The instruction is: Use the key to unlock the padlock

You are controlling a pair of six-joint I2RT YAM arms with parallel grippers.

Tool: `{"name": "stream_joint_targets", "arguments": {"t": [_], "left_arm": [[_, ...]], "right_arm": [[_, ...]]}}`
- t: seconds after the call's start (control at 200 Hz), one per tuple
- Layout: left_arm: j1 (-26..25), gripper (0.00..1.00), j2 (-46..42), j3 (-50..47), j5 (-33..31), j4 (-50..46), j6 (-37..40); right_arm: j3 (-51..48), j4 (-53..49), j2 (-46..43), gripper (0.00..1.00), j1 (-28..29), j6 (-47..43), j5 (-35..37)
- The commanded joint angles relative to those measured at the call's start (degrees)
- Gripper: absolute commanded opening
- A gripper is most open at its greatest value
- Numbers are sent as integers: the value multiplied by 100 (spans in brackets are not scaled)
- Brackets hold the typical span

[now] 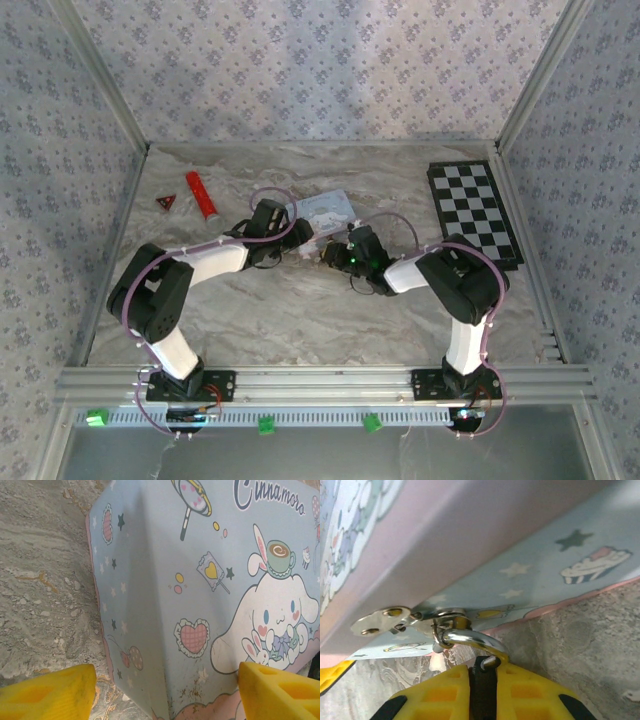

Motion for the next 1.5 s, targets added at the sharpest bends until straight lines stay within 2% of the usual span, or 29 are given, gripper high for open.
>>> {"name": "stream_joint_targets", "arguments": {"t": [0.0, 0.28, 0.57, 0.84, 1.084, 1.199, 1.399, 1.494], "left_arm": [[57, 74, -15, -150, -188, -372, -12], [60, 74, -7, -139, -181, -365, -12], [61, 74, -24, -150, -163, -346, -21], [57, 74, 23, -9, -95, -451, 93], [67, 75, 45, 18, -119, -468, 100], [69, 75, 37, 35, -136, -500, 102], [66, 75, 41, 53, -137, -527, 111], [73, 75, 53, 62, -137, -513, 102]], "right_arm": [[-259, -191, -65, 5, -37, 478, -202], [-429, -197, -403, 0, -142, 553, -69], [-553, 195, -391, 0, -254, 796, -152], [-619, 41, -574, 0, -321, 705, -111], [-583, 318, -575, 0, -397, 1037, -549], [-473, -80, -688, 0, -364, 937, -563], [-30, -1836, -1260, 0, -141, 110, 61], [45, -2031, -1366, 0, -123, -32, 172]]}}
